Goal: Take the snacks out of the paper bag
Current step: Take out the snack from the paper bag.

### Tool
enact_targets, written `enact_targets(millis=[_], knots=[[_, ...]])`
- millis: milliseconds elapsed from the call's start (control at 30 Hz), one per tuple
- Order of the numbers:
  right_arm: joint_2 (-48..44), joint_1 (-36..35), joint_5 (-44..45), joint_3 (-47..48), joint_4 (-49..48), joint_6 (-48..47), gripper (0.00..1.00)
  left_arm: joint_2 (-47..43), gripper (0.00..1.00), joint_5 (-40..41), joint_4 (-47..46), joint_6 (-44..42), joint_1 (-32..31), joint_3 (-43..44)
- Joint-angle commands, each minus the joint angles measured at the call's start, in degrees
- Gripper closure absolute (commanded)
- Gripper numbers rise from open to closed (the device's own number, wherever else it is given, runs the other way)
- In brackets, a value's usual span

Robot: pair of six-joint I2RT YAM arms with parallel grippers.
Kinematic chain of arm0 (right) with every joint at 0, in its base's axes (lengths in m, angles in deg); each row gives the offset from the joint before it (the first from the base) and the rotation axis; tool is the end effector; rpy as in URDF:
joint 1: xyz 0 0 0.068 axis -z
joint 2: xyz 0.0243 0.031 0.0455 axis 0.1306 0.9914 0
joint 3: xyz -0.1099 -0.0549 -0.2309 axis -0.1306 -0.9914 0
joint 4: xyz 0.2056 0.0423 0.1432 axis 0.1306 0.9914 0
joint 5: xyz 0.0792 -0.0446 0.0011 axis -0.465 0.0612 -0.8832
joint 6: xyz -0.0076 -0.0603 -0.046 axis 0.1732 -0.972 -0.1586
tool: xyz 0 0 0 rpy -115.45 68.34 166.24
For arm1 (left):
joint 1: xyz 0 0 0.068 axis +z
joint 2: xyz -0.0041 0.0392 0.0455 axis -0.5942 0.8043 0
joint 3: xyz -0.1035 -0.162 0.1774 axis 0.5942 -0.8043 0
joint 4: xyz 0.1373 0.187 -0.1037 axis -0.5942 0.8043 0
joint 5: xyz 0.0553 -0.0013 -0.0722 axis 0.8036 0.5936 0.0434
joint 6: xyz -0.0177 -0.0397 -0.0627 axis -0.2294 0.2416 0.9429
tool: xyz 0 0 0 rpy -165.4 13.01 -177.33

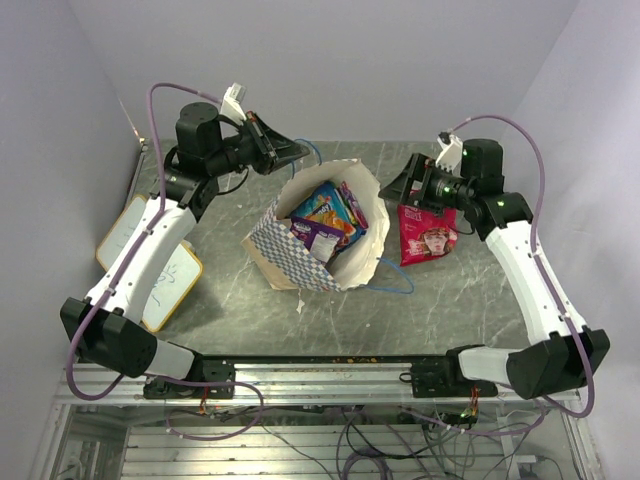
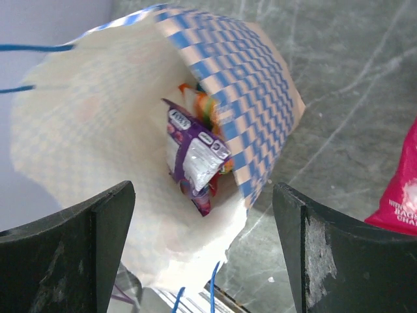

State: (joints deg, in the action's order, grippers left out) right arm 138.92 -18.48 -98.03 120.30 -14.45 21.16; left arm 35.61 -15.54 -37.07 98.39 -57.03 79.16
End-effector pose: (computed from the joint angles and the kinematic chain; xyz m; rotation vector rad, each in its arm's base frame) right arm 0.2787 0.0848 0.3571 0.0275 2.1973 0.9090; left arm 0.3012 -0.1524 0.4245 -0.1982 1.9371 -1.5497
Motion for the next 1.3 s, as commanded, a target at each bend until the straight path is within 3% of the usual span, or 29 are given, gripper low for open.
enact_targets(millis=[0,167,300,467,567,700,900,1100,1267], knots=[[-2.69,-4.98,-1.43,4.37,1.08,-7.34,0.14,-2.78,0.93,-3.02,-6.36,2.3,-0.6,-2.59],[-0.3,-14.82,-3.48,3.61,-1.94,-21.28,0.17,-3.23,0.93,-1.25,-6.45,1.55,-0.6,-2.91],[2.18,-18.57,-6.33,-1.75,-10.91,-30.02,0.26,-2.52,0.93,-0.74,-3.14,-2.65,-0.69,0.3],[6.3,-19.95,-6.8,-4.92,-16.39,-40.3,0.33,-3.3,0.93,0.53,-8.95,-2.28,-0.69,-1.25],[8.23,-20.31,-11.52,-6.36,-14.36,-51.76,0.41,-1.56,0.93,1.27,-6.89,-5.13,-0.6,3.44],[9.96,-20.7,-7.74,-6.93,-12.41,-58.52,0.38,2.21,0.93,0.57,-3.61,-8.09,-0.65,10.28],[9.88,-22.3,-3.32,-11.87,-15.48,-65.65,0.29,1.45,0.93,-1.1,-17.03,-0.24,-0.94,3.25],[8.37,-23.33,-3.01,-17.75,-22.64,-62.26,0.28,2.0,0.93,-0.16,-16.13,-0.88,-2.12,3.49],[8.79,-23.35,2.42,-21.67,-28.63,-56.83,0.29,2.81,0.93,0.46,-15.67,-1.51,-3.92,4.29]])
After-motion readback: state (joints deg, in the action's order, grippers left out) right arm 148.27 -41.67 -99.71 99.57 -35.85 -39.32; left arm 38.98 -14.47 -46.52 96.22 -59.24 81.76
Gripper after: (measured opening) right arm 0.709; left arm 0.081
